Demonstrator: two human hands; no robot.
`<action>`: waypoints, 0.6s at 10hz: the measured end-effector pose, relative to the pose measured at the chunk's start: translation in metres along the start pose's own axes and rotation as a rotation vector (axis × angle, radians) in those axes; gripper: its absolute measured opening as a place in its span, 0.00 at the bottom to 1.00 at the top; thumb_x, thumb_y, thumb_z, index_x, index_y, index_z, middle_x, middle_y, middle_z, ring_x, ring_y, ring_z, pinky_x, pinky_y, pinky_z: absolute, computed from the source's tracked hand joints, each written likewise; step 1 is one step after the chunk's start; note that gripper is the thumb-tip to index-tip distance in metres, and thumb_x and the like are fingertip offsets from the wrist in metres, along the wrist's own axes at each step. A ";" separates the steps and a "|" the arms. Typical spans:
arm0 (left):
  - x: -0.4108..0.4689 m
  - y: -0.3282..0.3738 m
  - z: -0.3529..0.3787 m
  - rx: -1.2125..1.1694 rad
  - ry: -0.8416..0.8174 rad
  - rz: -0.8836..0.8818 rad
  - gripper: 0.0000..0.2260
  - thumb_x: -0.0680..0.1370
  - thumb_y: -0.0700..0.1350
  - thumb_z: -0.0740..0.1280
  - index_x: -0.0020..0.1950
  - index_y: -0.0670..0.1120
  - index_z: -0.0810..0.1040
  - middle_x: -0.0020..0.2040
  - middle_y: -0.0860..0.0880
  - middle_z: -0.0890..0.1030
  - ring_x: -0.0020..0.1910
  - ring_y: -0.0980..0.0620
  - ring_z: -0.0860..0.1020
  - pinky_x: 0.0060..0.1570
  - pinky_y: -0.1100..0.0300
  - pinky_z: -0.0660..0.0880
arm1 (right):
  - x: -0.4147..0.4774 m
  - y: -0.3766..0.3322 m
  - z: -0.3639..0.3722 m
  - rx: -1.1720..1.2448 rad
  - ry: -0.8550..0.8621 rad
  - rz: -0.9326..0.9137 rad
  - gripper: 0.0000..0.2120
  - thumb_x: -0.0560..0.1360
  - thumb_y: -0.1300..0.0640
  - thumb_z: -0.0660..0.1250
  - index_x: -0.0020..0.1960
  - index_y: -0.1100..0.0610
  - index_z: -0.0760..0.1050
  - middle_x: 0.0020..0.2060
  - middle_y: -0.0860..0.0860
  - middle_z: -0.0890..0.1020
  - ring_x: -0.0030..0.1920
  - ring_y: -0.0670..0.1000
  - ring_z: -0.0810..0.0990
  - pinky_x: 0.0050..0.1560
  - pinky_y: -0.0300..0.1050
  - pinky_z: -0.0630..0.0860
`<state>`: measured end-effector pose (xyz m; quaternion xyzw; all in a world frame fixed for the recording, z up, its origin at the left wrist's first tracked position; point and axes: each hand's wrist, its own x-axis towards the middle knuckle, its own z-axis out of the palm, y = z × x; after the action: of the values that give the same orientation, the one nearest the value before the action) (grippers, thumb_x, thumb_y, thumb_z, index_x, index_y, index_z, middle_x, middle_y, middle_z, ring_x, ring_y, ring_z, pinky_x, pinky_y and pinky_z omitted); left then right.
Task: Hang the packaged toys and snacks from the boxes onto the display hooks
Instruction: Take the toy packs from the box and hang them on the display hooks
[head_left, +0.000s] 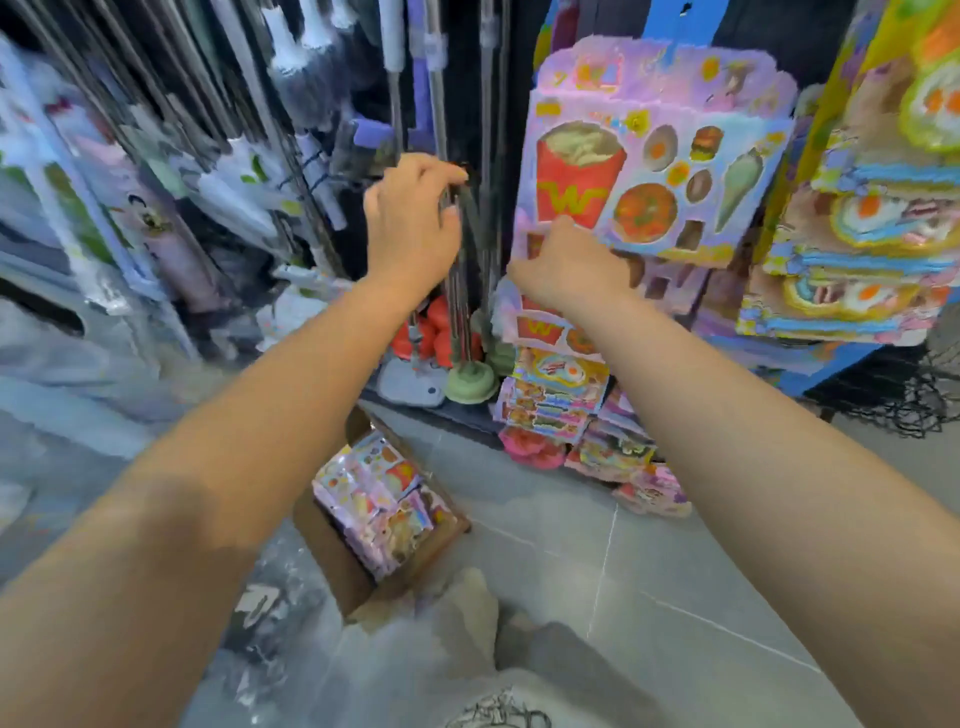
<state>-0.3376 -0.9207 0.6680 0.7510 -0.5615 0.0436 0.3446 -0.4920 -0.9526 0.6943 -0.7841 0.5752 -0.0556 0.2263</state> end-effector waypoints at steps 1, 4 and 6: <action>-0.049 -0.058 -0.005 -0.001 -0.145 -0.282 0.14 0.74 0.39 0.63 0.57 0.49 0.77 0.59 0.46 0.76 0.58 0.45 0.75 0.61 0.48 0.70 | 0.003 -0.027 0.058 -0.069 -0.200 -0.145 0.22 0.75 0.47 0.60 0.63 0.59 0.66 0.61 0.56 0.75 0.60 0.59 0.75 0.47 0.47 0.67; -0.194 -0.235 -0.002 -0.098 -0.426 -0.968 0.12 0.76 0.36 0.63 0.58 0.38 0.77 0.57 0.39 0.79 0.58 0.41 0.76 0.56 0.56 0.72 | 0.010 -0.112 0.265 -0.204 -0.662 -0.345 0.13 0.76 0.58 0.59 0.52 0.67 0.75 0.55 0.65 0.78 0.58 0.62 0.76 0.48 0.47 0.71; -0.251 -0.354 0.063 -0.098 -0.608 -1.191 0.12 0.78 0.37 0.61 0.58 0.35 0.76 0.59 0.37 0.78 0.59 0.39 0.75 0.53 0.56 0.71 | 0.073 -0.101 0.453 -0.415 -0.826 -0.391 0.11 0.78 0.54 0.58 0.47 0.62 0.74 0.55 0.64 0.77 0.58 0.62 0.76 0.54 0.49 0.73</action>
<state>-0.1405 -0.7059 0.3410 0.8951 -0.1246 -0.3929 0.1700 -0.2218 -0.8646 0.3197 -0.8622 0.2785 0.3338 0.2598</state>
